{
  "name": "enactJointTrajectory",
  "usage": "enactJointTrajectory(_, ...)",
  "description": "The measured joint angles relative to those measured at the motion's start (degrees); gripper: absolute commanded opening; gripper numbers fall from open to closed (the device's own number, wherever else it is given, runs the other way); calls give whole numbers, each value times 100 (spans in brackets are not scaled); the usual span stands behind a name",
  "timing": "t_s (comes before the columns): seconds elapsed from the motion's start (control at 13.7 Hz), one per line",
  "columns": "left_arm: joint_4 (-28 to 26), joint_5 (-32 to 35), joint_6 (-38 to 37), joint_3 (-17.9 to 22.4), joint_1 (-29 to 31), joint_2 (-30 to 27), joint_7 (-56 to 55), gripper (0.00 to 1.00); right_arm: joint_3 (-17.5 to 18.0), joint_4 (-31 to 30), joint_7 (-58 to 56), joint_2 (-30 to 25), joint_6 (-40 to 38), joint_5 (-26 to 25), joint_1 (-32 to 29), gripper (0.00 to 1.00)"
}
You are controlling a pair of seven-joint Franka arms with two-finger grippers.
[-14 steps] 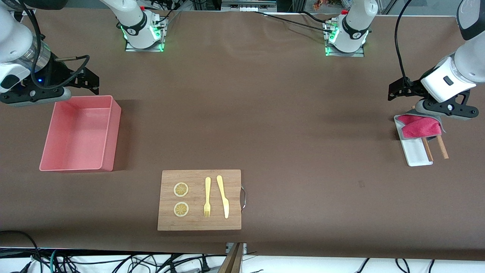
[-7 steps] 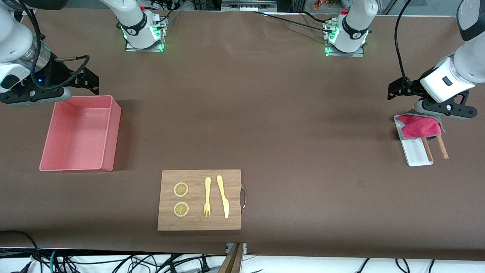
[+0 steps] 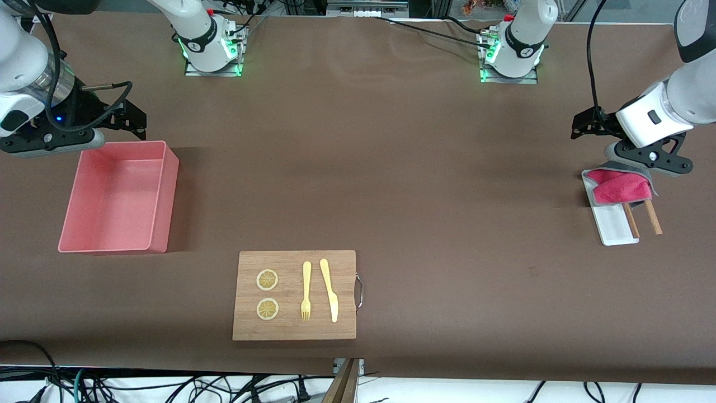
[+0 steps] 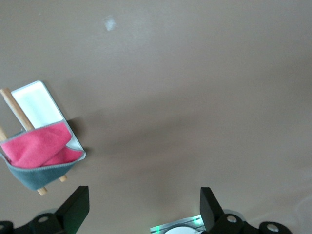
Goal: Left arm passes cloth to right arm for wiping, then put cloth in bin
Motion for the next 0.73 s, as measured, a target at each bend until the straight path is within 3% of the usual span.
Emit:
enactJointTrajectory(0.44, -7, 283, -30, 77, 655, 336, 2593, 100, 1, 0, 0, 0, 1, 0, 2, 100)
enactJointTrajectory(0.73, -87, 575, 603, 91, 1088, 603, 4357, 100, 1, 1, 0, 0, 2, 0, 2, 100)
